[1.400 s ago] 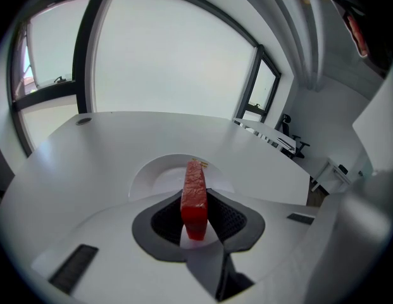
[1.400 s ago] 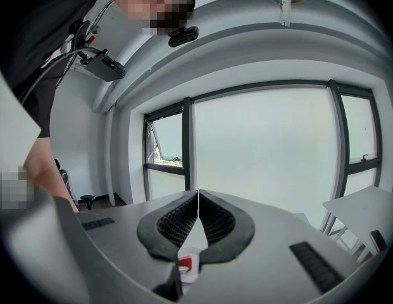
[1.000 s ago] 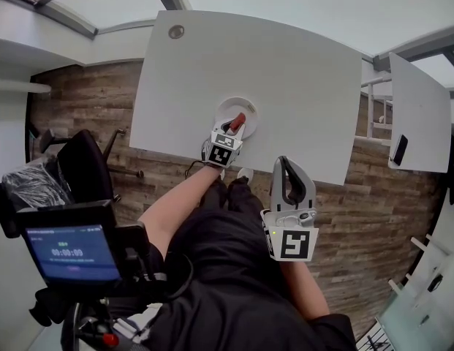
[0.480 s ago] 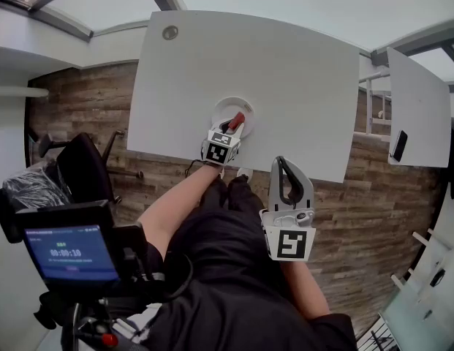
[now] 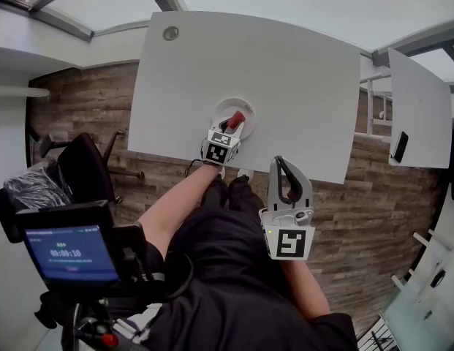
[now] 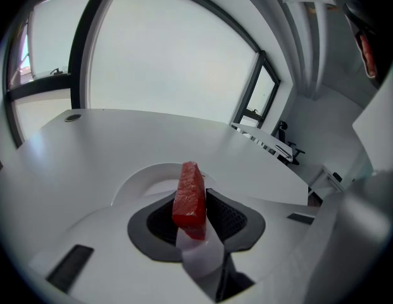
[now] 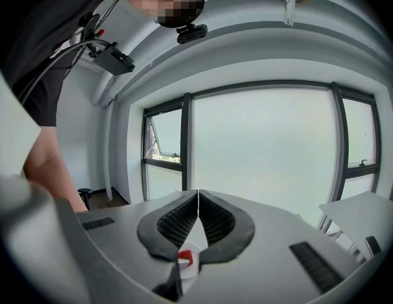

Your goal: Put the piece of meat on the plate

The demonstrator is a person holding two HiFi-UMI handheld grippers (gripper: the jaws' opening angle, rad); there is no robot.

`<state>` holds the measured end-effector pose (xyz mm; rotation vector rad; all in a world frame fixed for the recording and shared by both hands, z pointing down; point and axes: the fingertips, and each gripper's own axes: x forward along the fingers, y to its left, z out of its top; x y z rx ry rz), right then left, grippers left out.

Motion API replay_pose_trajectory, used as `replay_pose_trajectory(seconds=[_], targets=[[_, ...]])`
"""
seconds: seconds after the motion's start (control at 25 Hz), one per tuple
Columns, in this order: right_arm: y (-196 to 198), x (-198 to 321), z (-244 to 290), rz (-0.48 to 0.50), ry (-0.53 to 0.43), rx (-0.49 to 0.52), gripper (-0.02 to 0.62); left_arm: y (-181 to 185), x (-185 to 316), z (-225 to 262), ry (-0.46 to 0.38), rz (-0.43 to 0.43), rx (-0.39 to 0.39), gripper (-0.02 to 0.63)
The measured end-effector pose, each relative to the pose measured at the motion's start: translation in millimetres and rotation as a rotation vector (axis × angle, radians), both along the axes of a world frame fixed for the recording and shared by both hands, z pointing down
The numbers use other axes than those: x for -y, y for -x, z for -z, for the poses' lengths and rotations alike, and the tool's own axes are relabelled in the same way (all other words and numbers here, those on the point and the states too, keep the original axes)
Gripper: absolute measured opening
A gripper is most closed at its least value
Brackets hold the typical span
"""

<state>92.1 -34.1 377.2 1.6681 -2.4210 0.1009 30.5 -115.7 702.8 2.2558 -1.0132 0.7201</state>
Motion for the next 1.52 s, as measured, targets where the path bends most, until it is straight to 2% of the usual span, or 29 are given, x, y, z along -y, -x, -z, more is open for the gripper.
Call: replay_pose_trajectory(seconds=[0.32,0.4,0.64,1.12,1.28,1.52], targets=[[1.6,-0.5,-3.3,0.009,0.008,0.01,0.008,-0.3,-2.7,-1.6,-0.023,-0.032,0.058,0.098],[3.6,-0.5,-3.6,0.016,0.011,0.021,0.008,-2.0,-2.9,-4.3,-0.023,-0.042,0.06,0.141],[12.3,-2.5,-2.2,0.039,0.012,0.043,0.009,1.6,4.5,-4.2,-0.038,-0.035,0.074,0.187],[9.0,-1.6,-4.9,0.037,0.008,0.046,0.009,9.0,6.6,-7.2,-0.041,-0.062,0.106,0.19],[11.3,-2.2,-4.8,0.049,0.005,0.049,0.008,7.5,6.6,-8.4,-0.036,-0.091,0.126,0.202],[13.4,-5.3,-7.4,0.051,0.024,0.053,0.008,8.6,8.1,-8.4,-0.042,-0.09,0.136,0.233]])
